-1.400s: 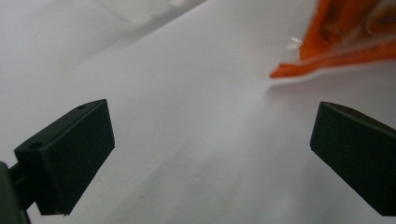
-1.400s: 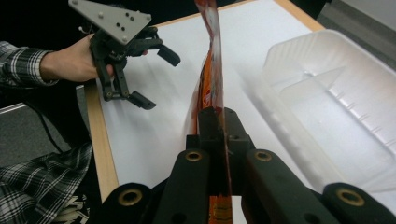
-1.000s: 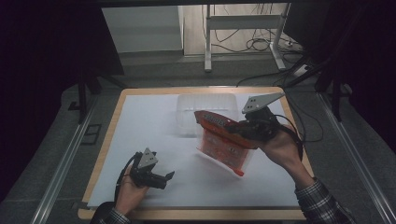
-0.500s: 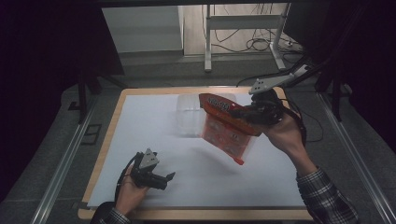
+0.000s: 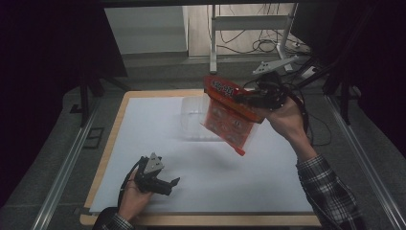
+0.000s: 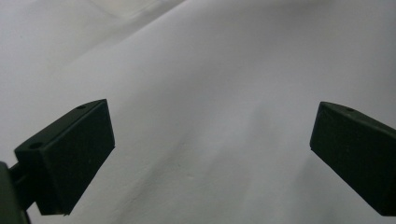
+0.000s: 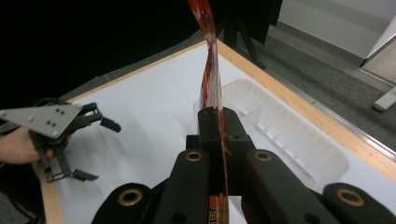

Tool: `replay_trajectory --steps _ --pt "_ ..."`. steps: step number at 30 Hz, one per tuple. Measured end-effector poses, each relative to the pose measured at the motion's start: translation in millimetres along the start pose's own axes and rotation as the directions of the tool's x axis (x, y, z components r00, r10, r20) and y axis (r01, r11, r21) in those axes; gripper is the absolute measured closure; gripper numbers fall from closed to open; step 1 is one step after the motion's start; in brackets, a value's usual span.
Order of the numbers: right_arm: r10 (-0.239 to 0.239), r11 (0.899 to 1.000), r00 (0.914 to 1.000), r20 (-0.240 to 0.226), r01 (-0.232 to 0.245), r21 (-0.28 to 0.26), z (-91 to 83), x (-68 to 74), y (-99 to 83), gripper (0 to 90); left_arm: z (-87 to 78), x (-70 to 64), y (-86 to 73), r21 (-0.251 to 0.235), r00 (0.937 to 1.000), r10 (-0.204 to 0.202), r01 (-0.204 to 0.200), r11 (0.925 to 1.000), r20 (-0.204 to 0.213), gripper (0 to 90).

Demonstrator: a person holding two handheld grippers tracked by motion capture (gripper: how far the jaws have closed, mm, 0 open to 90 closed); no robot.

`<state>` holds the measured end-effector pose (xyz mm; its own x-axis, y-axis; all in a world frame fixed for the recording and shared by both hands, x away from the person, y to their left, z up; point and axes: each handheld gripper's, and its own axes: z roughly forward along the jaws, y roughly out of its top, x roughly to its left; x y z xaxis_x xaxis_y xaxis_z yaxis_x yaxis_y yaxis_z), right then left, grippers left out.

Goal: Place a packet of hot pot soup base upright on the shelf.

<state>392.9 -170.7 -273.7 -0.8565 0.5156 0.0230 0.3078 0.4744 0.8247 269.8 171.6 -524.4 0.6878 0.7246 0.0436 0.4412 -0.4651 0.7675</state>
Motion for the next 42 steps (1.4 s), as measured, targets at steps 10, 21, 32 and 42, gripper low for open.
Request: replay_trajectory --steps 10,21,32,42 --pt "0.018 1.0 0.9994 0.028 -0.018 -0.015 16.5 -19.3 18.0 89.2 0.8 0.0 -0.3 0.011 1.0 0.007 -0.007 0.9999 -0.007 0.0" --pt "0.023 1.0 0.9974 0.068 -0.021 -0.023 30.2 -39.0 33.3 89.2 1.4 -0.5 -0.3 0.016 0.9998 0.015 -0.015 0.9998 -0.011 0.0" --pt "0.033 0.999 0.9939 0.105 -0.032 -0.02 49.2 -59.0 42.2 89.2 1.4 -0.5 -0.6 0.017 0.9998 0.016 -0.016 0.9997 -0.011 0.0" --pt "0.051 0.998 0.9934 0.103 -0.053 0.017 77.9 -74.5 29.3 89.2 1.4 -0.2 -0.6 0.017 0.9997 0.02 -0.02 0.9997 -0.012 0.0"
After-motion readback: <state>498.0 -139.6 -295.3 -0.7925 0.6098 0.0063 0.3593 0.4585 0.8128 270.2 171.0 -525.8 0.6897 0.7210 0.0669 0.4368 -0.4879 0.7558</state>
